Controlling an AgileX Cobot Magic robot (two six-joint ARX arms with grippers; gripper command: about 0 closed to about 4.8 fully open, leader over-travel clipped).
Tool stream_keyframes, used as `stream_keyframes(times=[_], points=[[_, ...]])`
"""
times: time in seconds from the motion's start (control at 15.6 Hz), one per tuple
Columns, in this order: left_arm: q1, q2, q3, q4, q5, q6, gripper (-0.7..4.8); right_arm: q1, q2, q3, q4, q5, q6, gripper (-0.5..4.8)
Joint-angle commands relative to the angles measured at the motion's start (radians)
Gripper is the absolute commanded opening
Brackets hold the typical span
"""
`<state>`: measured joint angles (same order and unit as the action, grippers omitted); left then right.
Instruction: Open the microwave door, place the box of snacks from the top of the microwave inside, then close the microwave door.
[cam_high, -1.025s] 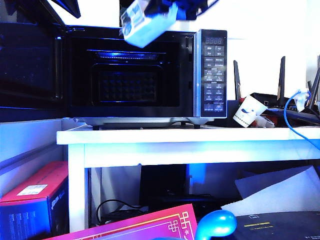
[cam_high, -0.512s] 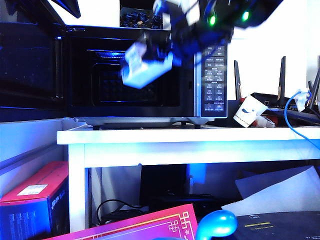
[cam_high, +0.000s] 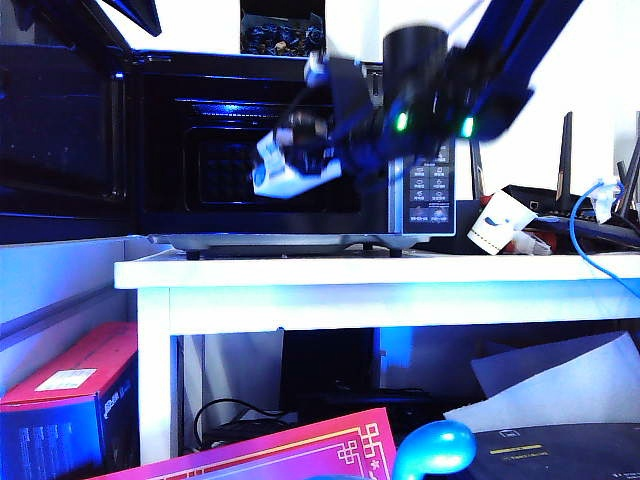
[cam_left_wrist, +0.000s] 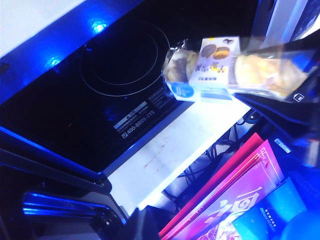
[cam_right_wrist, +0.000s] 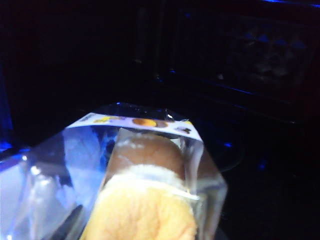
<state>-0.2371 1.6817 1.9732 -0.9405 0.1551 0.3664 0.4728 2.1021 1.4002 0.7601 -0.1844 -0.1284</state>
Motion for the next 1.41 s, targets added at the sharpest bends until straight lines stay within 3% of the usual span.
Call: stream_keyframes(times=[0.06,0.96,1.41], points=[[0.001,-0.006,0.005,0.007,0.006,0.0,-0.06,0.002,0.037,0.072,0.04,0.06,0.024,2.74],[0.001,-0.006,0.005,0.003,0.006,0.0,-0.06,0.029,0.491,0.861,-0.269,0.063,0.024,2.74],[0.001,-0.006,0.005,-0.013,0.006,0.0,-0.06,0.031,0.537,0.924,-0.237,0.138,0.011,2.85]])
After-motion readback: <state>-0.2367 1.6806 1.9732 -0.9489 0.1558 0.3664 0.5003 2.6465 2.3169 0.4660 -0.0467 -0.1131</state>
